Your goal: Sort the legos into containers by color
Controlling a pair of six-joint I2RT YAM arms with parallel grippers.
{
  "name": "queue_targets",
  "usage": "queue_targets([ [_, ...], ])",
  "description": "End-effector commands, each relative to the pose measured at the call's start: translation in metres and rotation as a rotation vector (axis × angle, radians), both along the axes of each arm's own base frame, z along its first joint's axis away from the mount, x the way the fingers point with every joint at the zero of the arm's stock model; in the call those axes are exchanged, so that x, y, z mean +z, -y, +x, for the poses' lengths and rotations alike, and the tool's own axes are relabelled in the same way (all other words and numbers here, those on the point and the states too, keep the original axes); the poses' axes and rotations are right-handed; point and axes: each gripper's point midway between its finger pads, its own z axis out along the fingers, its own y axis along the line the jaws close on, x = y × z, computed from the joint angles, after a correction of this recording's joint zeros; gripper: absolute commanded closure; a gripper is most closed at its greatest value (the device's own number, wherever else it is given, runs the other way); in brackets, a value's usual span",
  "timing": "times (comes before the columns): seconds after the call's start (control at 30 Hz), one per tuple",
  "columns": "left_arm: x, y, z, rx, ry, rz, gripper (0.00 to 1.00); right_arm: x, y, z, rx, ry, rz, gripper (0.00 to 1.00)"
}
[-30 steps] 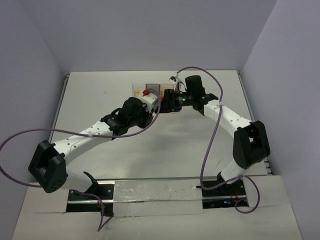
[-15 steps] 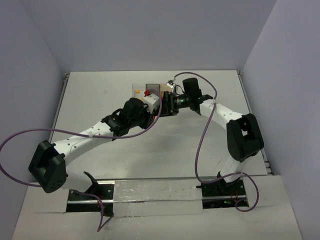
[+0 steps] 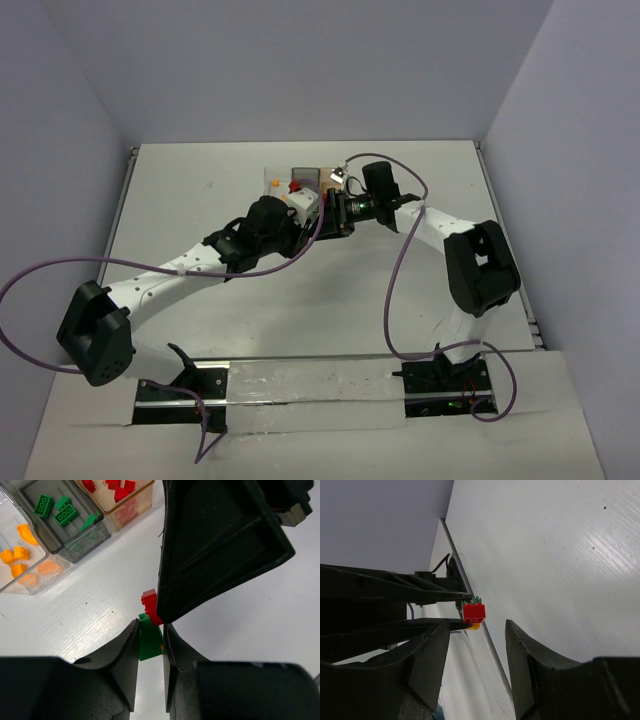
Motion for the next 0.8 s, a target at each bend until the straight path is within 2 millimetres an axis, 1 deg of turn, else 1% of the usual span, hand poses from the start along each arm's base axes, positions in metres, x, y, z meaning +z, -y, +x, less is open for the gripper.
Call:
queue_targets([
  [0.0,0.043,0.014,0.006,-0.010,0.076,-0.102,0.96,0.004,-0.001,0.002,0.016,0.006,0.033,0.44],
  [0.07,0.044,0.014,0.006,-0.010,0.077,-0.105,0.96,0.005,-0.001,0.001,0.021,0.000,0.038,0.45],
  [0.13,0.045,0.015,0.006,-0.011,0.076,-0.110,0.96,0.011,-0.003,0.003,0.032,0.030,0.070,0.46],
  [0.27,0.048,0.017,0.006,-0.012,0.072,-0.123,0.96,0.017,-0.006,-0.004,0.060,-0.023,0.138,0.48],
  [0.5,0.050,0.018,0.006,-0.009,0.068,-0.129,0.97,0.014,-0.008,-0.004,0.067,-0.053,0.153,0.52],
  [0.57,0.050,0.017,0.006,-0.008,0.066,-0.129,0.97,0.013,-0.008,-0.004,0.067,-0.053,0.151,0.54],
  [0.6,0.051,0.017,0.007,-0.005,0.068,-0.130,0.97,0.014,-0.008,-0.004,0.068,-0.052,0.151,0.57],
  [0.67,0.051,0.017,0.007,-0.003,0.071,-0.129,0.97,0.014,-0.007,-0.005,0.070,-0.050,0.151,0.65],
  [0.73,0.050,0.016,0.008,0.003,0.069,-0.126,0.96,0.016,-0.007,-0.006,0.074,-0.045,0.156,0.77],
  [0.77,0.050,0.016,0.008,0.006,0.069,-0.124,0.93,0.018,-0.007,-0.007,0.077,-0.044,0.161,0.84],
])
